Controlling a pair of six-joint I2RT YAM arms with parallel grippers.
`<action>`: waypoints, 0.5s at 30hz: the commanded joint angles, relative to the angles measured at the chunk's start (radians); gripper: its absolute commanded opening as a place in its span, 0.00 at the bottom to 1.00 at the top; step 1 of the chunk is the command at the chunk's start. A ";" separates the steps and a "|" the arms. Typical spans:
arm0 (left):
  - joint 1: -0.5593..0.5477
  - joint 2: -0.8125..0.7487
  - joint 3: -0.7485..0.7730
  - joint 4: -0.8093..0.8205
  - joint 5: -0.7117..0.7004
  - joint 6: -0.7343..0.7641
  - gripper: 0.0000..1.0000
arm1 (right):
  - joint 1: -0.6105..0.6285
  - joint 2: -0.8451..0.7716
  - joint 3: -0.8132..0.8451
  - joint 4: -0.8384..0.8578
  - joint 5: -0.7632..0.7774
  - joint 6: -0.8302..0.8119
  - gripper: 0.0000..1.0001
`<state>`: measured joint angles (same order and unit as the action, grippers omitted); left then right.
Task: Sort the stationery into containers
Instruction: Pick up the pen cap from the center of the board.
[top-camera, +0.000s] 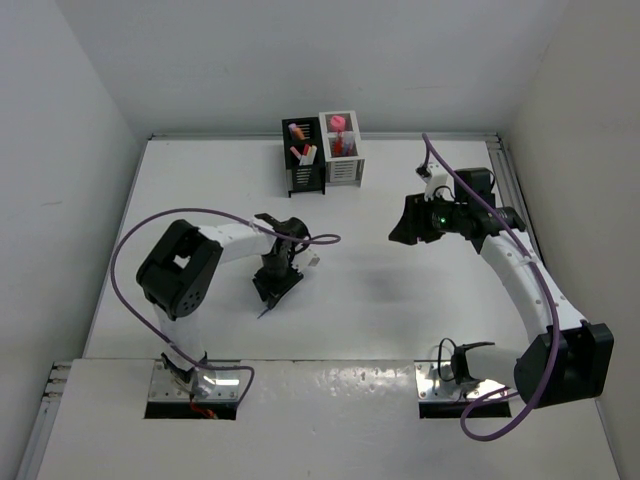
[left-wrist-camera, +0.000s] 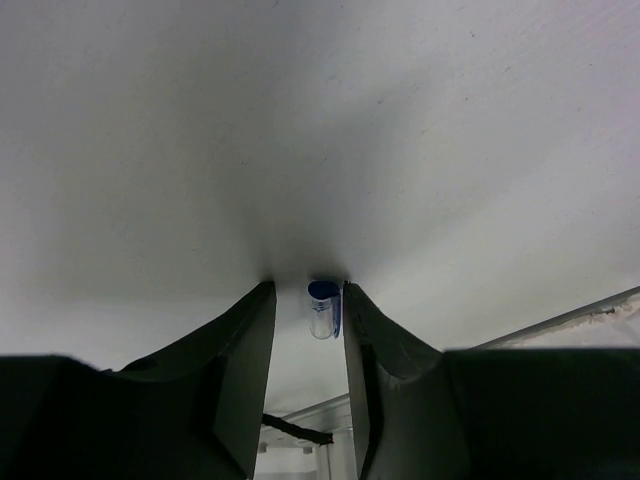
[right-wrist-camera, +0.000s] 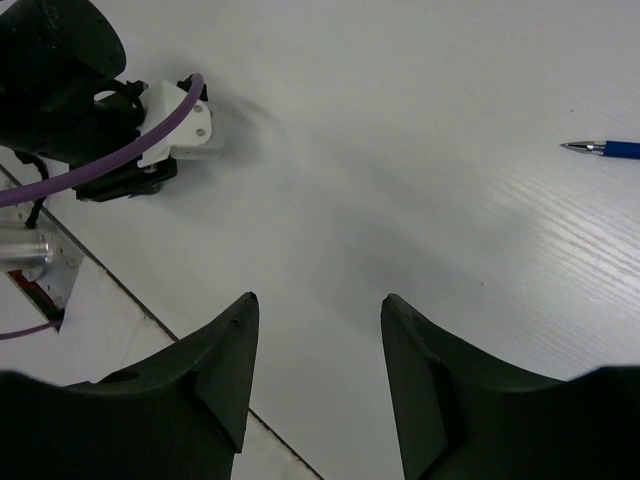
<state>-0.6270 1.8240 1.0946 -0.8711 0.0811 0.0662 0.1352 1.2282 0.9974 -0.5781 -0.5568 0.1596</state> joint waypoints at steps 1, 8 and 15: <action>0.006 0.034 0.024 -0.025 0.025 0.004 0.39 | 0.003 -0.013 0.044 0.014 0.001 -0.025 0.52; 0.006 0.066 0.037 -0.037 0.040 0.007 0.29 | 0.001 -0.012 0.052 0.014 0.005 -0.034 0.52; 0.016 0.072 0.031 0.000 0.097 0.004 0.03 | 0.003 -0.013 0.041 0.024 0.006 -0.026 0.52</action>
<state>-0.6216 1.8709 1.1286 -0.9371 0.1371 0.0704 0.1352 1.2282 1.0046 -0.5789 -0.5518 0.1455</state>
